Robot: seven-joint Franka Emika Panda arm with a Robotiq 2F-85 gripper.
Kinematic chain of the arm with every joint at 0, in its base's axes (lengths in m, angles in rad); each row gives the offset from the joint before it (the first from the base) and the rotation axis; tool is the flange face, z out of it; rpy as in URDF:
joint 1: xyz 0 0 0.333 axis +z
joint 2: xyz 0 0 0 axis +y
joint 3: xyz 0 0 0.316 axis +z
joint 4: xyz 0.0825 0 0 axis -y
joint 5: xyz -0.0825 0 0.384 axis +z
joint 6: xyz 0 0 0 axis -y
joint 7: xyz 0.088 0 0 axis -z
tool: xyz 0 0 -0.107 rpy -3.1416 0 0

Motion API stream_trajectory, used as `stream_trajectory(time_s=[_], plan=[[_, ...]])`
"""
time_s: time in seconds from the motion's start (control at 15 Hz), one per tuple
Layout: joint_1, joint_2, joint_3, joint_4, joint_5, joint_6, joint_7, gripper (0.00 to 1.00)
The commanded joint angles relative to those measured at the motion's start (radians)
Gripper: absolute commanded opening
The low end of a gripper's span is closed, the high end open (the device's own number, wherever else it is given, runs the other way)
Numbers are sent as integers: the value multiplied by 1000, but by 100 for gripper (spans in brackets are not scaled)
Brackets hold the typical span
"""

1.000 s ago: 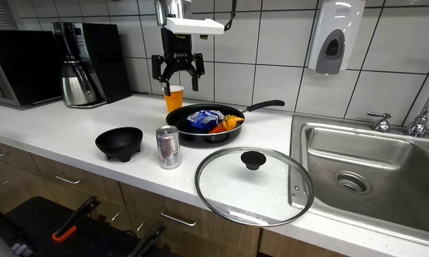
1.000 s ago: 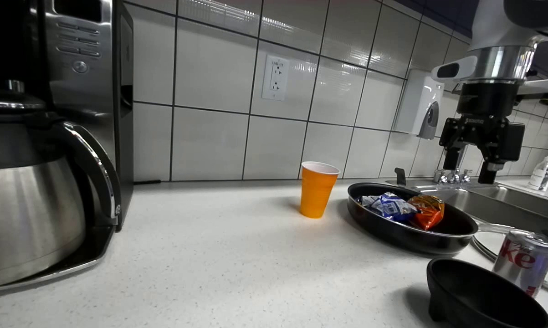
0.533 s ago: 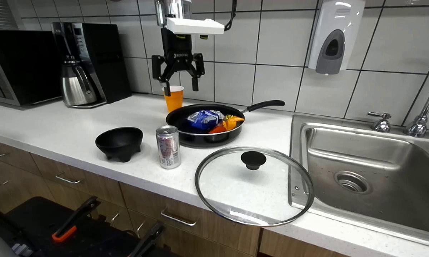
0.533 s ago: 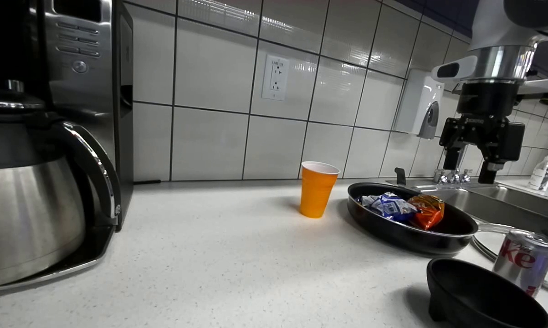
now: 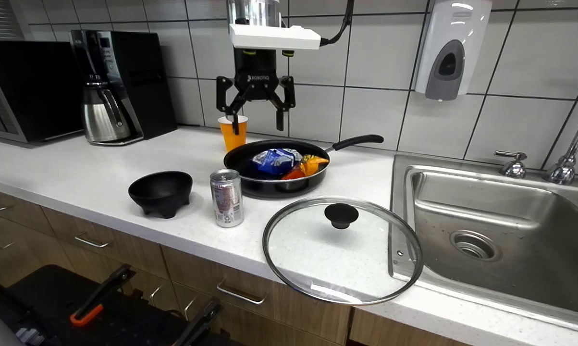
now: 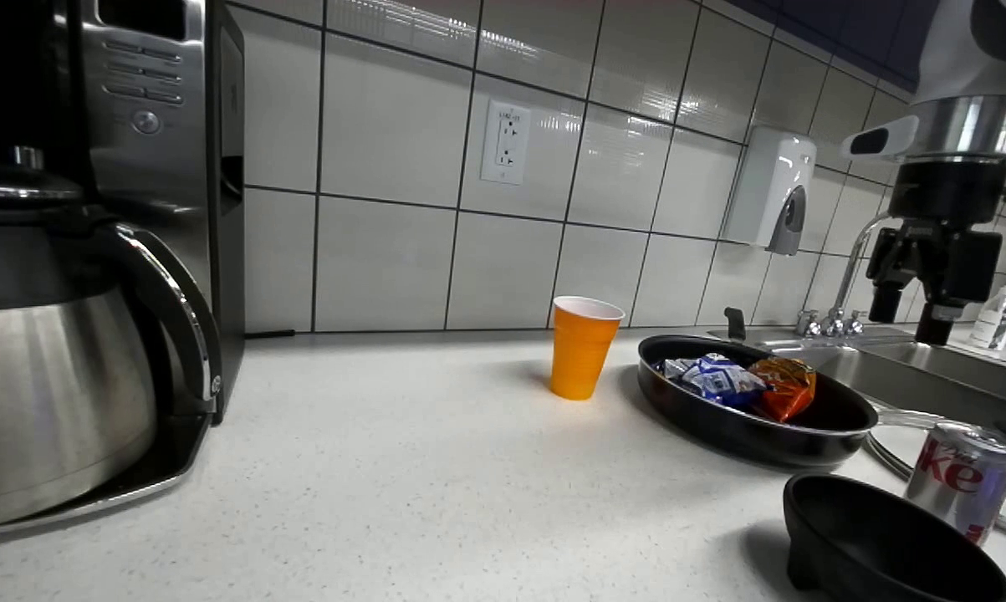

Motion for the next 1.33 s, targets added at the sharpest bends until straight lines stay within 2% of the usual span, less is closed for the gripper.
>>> stream_trajectory(time_s=[0.0,0.53,1.27], plan=[[-49,-97,-39,-67,-8,-13,106,100],[-154,-168,-122,-122,-113,-10,315,100],[-201,-67,-227,-103,-108,64,362,100]])
